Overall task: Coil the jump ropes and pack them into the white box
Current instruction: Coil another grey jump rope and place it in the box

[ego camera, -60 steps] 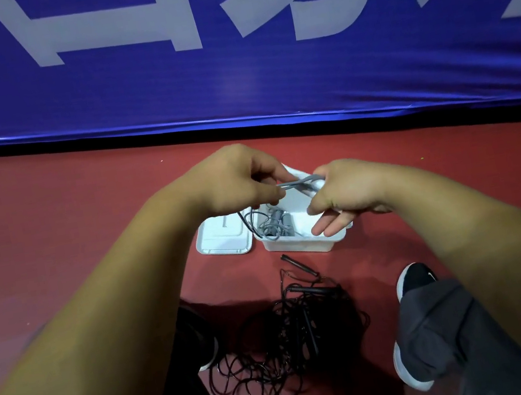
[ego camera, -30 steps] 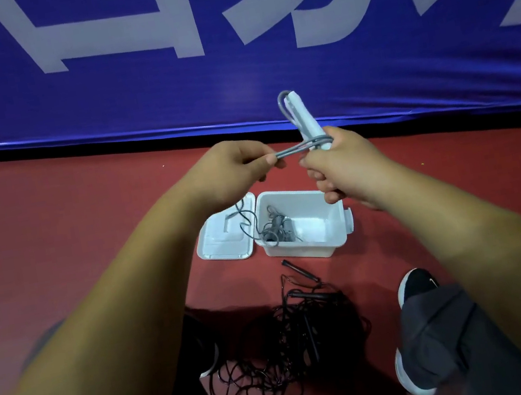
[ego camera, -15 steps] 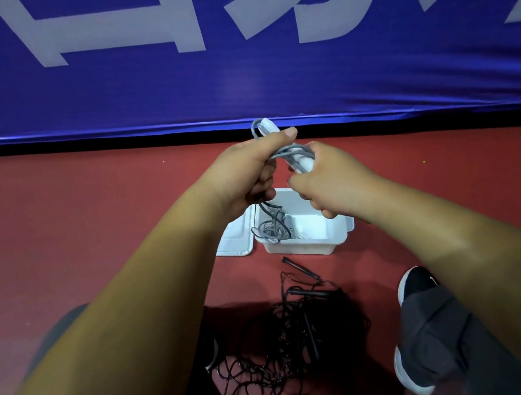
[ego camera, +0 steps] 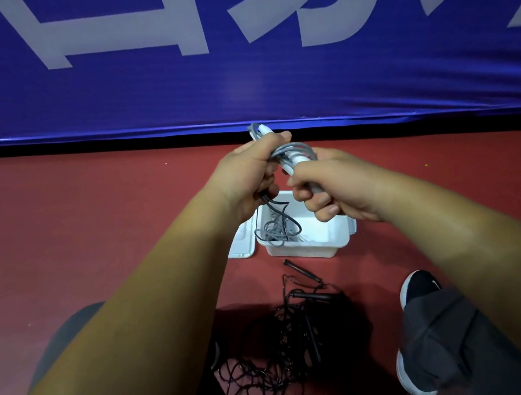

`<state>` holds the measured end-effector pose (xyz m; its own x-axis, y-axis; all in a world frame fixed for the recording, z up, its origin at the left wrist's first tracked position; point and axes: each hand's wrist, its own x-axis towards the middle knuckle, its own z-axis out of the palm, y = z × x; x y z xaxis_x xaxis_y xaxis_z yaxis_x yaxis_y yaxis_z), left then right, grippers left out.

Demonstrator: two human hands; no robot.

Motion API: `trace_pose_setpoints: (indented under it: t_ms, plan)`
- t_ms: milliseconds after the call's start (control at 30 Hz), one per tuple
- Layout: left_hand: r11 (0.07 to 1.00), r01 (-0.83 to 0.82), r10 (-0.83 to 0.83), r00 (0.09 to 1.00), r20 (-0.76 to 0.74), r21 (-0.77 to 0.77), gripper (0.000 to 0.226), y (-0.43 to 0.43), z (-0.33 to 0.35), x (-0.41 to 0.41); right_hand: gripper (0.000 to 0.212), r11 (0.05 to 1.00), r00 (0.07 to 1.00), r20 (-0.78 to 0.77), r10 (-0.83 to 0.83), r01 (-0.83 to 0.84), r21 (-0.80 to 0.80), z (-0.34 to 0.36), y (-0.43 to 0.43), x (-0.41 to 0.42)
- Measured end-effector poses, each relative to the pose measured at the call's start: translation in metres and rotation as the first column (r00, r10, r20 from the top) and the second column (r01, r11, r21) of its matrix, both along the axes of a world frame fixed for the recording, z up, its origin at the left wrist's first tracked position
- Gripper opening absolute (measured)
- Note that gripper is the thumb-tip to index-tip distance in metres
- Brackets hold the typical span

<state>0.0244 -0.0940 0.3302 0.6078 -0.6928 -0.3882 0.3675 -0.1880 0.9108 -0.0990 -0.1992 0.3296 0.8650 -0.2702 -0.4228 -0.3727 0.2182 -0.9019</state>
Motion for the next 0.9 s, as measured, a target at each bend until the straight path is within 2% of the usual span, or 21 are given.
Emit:
trace_pose_setpoints:
  t_ms: [100,167,233,333,433,467,567,667,733,800,900]
  plan:
    - [1.0,-0.011,0.011,1.0,0.007,-0.004,0.02,0.001,-0.001,0.003,0.024,1.0,0.999,0.048,-0.01,0.009,0.013,-0.003,-0.001,0.0]
    - [1.0,0.003,-0.003,1.0,0.02,-0.002,0.017,0.001,0.0,0.004,0.031,0.995,1.0,0.028,-0.007,0.01,-0.102,-0.006,-0.002,0.001]
    - [0.999,0.044,-0.044,0.998,0.041,0.01,0.023,0.001,-0.002,0.005,0.038,0.974,0.999,-0.024,-0.047,0.04,-0.223,-0.009,-0.003,0.002]
    - [0.99,0.115,-0.128,0.979,0.16,0.084,0.037,0.003,0.0,0.013,0.03,0.961,0.995,-0.034,-0.096,0.084,-0.265,-0.011,-0.007,0.004]
    - [0.952,0.173,-0.267,0.874,0.407,0.253,0.054,0.01,0.003,0.024,0.019,0.937,0.984,-0.019,-0.178,0.164,-0.309,-0.009,-0.016,0.003]
    - [0.935,0.211,-0.322,0.84,0.436,0.284,0.052,0.013,0.004,0.027,0.019,0.925,0.979,-0.024,-0.201,0.181,-0.334,-0.009,-0.019,0.002]
    - [0.862,0.405,-0.495,0.801,0.337,0.304,0.037,0.025,0.007,0.033,0.02,0.908,0.971,-0.04,-0.235,0.205,-0.365,-0.009,-0.027,-0.001]
    - [0.755,0.586,-0.649,0.729,0.217,0.293,0.027,0.036,0.01,0.033,0.021,0.933,0.972,-0.047,-0.231,0.207,-0.295,-0.009,-0.028,-0.003]
    - [0.711,0.638,-0.695,0.7,0.162,0.294,0.024,0.042,0.014,0.033,0.023,0.954,0.978,-0.054,-0.202,0.184,-0.235,-0.007,-0.026,-0.004]
    - [0.698,0.639,-0.706,0.69,0.162,0.322,0.022,0.046,0.018,0.035,0.024,0.985,0.988,-0.056,-0.143,0.137,-0.102,-0.003,-0.025,-0.006]
    - [0.718,0.561,-0.684,0.68,0.265,0.413,0.015,0.048,0.014,0.039,0.024,0.993,0.999,-0.035,-0.028,0.032,0.109,0.006,-0.022,-0.012]
